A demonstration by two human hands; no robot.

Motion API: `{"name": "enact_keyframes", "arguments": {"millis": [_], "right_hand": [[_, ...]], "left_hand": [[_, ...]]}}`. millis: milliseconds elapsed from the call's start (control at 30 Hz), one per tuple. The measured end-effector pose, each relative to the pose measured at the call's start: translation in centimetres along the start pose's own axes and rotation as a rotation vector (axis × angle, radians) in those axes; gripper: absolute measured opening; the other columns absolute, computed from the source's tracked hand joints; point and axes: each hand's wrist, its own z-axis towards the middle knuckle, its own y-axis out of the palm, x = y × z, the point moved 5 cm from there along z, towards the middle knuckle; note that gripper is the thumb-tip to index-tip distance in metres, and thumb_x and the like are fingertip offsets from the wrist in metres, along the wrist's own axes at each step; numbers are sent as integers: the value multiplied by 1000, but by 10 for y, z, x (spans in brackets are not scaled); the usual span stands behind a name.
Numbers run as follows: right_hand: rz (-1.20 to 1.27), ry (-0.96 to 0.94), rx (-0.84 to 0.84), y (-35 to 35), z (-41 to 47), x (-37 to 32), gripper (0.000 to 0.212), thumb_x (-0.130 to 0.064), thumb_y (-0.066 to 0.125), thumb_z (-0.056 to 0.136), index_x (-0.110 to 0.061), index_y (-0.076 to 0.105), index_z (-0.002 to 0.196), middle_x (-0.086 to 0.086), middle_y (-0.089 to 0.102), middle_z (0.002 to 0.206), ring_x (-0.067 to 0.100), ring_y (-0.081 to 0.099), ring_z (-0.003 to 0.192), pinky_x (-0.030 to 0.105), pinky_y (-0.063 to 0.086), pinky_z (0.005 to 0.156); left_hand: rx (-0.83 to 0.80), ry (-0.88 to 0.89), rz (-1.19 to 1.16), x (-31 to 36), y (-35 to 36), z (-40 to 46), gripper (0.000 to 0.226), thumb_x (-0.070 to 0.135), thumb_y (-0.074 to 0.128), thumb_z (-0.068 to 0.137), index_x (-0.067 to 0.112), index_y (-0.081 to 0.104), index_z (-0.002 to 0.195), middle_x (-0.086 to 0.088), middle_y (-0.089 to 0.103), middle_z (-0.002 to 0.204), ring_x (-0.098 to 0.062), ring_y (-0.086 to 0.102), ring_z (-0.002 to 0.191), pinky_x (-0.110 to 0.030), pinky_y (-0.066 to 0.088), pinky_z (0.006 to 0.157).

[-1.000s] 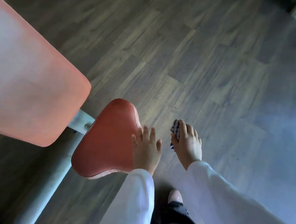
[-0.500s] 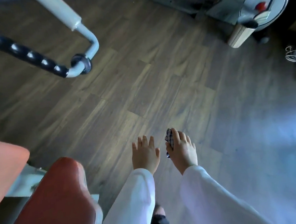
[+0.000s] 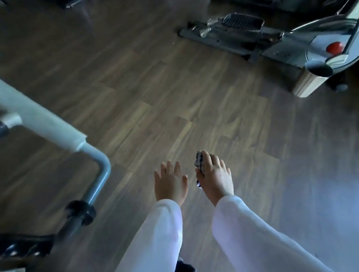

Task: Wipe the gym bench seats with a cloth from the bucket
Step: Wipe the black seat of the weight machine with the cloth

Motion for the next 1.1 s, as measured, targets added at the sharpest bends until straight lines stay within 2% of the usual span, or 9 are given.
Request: {"name": "enact_keyframes", "arguments": {"millis": [267, 500, 667, 833, 1100], "right_hand": [[-31, -83, -56, -13, 176, -26, 44, -25, 47, 90, -20, 38, 133, 2, 48, 129, 24, 43, 117, 36, 35, 92], [-99, -298, -141, -2, 336, -101, 41, -25, 47, 90, -20, 40, 129, 3, 50, 126, 24, 44, 116, 36, 34, 94], [-114, -526, -260, 39, 398, -203, 43, -22, 46, 89, -19, 39, 131, 3, 49, 127, 24, 43, 118, 37, 35, 94], [-73, -772, -313, 84, 433, -334, 34, -22, 47, 89, -18, 45, 124, 4, 52, 121, 25, 47, 113, 37, 37, 90], [-88, -1028, -367, 135, 497, -508, 36, -26, 44, 93, -18, 40, 128, 3, 50, 125, 22, 46, 115, 36, 38, 90]], "left_hand": [[51, -60, -97, 8, -67, 153, 52, 32, 31, 100, 16, 18, 147, -6, 17, 155, -22, 13, 143, -41, 13, 114], [64, -337, -214, -46, -118, 274, 52, 33, 29, 100, 17, 16, 147, -6, 16, 155, -24, 12, 143, -42, 15, 114], [111, -594, -284, -134, -152, 307, 52, 35, 29, 100, 17, 16, 147, -5, 16, 155, -23, 13, 143, -41, 12, 115], [165, -817, -375, -248, -196, 328, 53, 33, 29, 100, 17, 14, 148, -7, 15, 155, -22, 10, 144, -41, 7, 116], [273, -1036, -409, -395, -268, 381, 54, 35, 31, 99, 16, 16, 147, -6, 20, 154, -22, 11, 144, -41, 9, 116]]}}
